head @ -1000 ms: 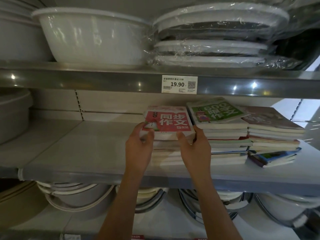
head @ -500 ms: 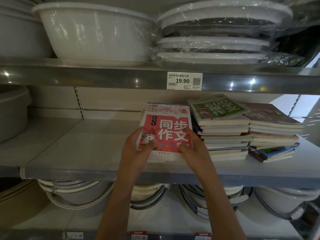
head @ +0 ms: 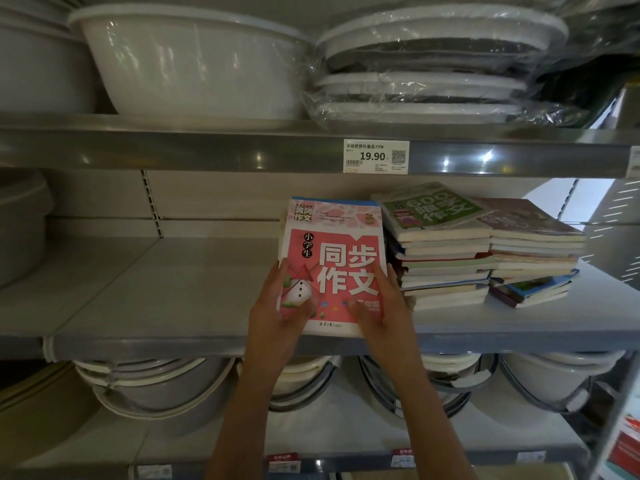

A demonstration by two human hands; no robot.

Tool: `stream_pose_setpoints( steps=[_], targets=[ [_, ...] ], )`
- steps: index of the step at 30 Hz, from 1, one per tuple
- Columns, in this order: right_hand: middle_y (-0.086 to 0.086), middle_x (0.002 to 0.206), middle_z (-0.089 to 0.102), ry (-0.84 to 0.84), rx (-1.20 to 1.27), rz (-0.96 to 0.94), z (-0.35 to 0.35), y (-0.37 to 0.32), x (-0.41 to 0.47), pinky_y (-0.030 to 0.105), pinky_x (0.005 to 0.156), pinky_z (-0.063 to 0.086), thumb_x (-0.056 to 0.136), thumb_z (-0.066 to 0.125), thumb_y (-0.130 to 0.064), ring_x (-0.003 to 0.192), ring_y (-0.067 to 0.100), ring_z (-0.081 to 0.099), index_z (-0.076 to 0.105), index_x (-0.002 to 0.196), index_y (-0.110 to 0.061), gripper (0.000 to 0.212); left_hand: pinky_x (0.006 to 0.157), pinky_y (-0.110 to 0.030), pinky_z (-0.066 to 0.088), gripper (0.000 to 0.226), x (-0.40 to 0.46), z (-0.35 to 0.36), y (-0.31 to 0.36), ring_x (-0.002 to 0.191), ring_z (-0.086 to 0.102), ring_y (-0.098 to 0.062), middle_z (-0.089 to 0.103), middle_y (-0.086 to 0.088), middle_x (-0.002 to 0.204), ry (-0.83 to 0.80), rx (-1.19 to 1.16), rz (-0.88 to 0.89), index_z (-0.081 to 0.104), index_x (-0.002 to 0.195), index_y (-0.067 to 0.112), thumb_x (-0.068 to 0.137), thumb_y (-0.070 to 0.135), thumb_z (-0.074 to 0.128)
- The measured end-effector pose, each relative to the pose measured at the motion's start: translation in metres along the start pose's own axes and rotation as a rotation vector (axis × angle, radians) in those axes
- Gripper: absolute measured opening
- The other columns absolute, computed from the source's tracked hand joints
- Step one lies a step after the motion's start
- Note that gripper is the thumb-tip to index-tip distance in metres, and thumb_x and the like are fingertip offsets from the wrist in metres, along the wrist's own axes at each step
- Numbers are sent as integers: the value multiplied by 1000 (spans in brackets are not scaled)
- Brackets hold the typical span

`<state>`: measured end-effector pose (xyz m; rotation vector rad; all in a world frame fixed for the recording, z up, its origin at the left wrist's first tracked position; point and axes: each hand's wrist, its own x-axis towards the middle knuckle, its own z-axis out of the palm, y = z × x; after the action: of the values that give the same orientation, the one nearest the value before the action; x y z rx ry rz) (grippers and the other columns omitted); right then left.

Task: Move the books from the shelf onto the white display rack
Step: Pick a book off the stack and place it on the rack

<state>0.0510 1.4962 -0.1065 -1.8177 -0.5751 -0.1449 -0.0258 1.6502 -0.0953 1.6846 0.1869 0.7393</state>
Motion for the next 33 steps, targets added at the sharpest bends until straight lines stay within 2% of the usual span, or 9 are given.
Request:
stream_pose_setpoints(
  steps=[4, 10, 16, 20, 22, 25, 28, 30, 33],
  targets=[
    [-1, 154, 37, -5, 87, -45, 4, -6, -23, 16, 86, 54, 90, 61, -51, 121, 3, 56, 30, 149, -38, 68, 70, -9, 52, 63, -22, -11, 3, 99, 64, 9, 60, 17, 118, -43, -9, 52, 42, 134, 39, 89, 4, 69],
    [0, 153, 36, 25, 53, -85, 5, -13, -51, 8, 83, 50, 88, 60, -50, 124, 0, 52, 25, 154, -29, 77, 75, -28, 61, 76, -44, -23, -3, 110, 67, -11, 60, 7, 130, -34, -29, 47, 37, 151, 29, 83, 30, 72],
    [-13, 158, 22, 43, 12, -135, -9, -19, -75, 7, 84, 49, 86, 54, -55, 126, -6, 48, 23, 154, -33, 77, 73, -20, 58, 70, -70, -20, 9, 109, 65, 0, 59, 32, 122, -35, -70, 95, 36, 144, 41, 83, 28, 68],
    [-12, 162, 16, 76, 3, -143, -25, -17, -91, 28, 98, 52, 86, 55, -58, 139, 7, 40, 19, 156, -32, 83, 77, -13, 55, 74, -86, -9, 17, 116, 50, 19, 31, 39, 145, -18, -33, 115, 30, 141, 50, 81, 37, 71],
    [-12, 163, 17, 92, -2, -130, -38, -15, -99, 40, 102, 51, 86, 56, -60, 142, 12, 37, 17, 157, -34, 85, 79, -14, 55, 77, -95, 0, 19, 121, 49, 15, 27, 32, 154, -23, -3, 131, 29, 145, 50, 83, 46, 75],
    [-10, 163, 18, 119, -1, -118, -64, -14, -117, 42, 105, 49, 86, 56, -60, 143, 12, 36, 15, 156, -39, 84, 83, -18, 56, 83, -112, 20, 27, 128, 49, 6, 28, 31, 156, -67, -43, 126, 31, 148, 48, 77, 54, 72],
    [-8, 163, 19, 179, -43, -123, -97, -12, -140, 43, 109, 45, 86, 56, -58, 145, 10, 31, 15, 155, -42, 81, 83, -22, 57, 80, -135, 48, 40, 128, 51, 1, 33, 26, 155, -98, -73, 135, 33, 150, 44, 83, 43, 77],
    [-9, 163, 18, 215, -80, -131, -124, -12, -158, 44, 112, 42, 86, 56, -57, 147, 11, 28, 13, 150, -50, 77, 78, -13, 54, 77, -154, 70, 51, 123, 49, 12, 35, 38, 147, -92, -93, 151, 34, 145, 50, 83, 30, 76],
    [-9, 163, 20, 256, -99, -124, -166, -11, -188, 23, 110, 41, 88, 61, -52, 147, 9, 27, 14, 148, -52, 76, 77, -7, 50, 76, -184, 105, 67, 118, 44, 24, 33, 57, 131, -128, -116, 151, 33, 135, 58, 83, 25, 77]
  ],
)
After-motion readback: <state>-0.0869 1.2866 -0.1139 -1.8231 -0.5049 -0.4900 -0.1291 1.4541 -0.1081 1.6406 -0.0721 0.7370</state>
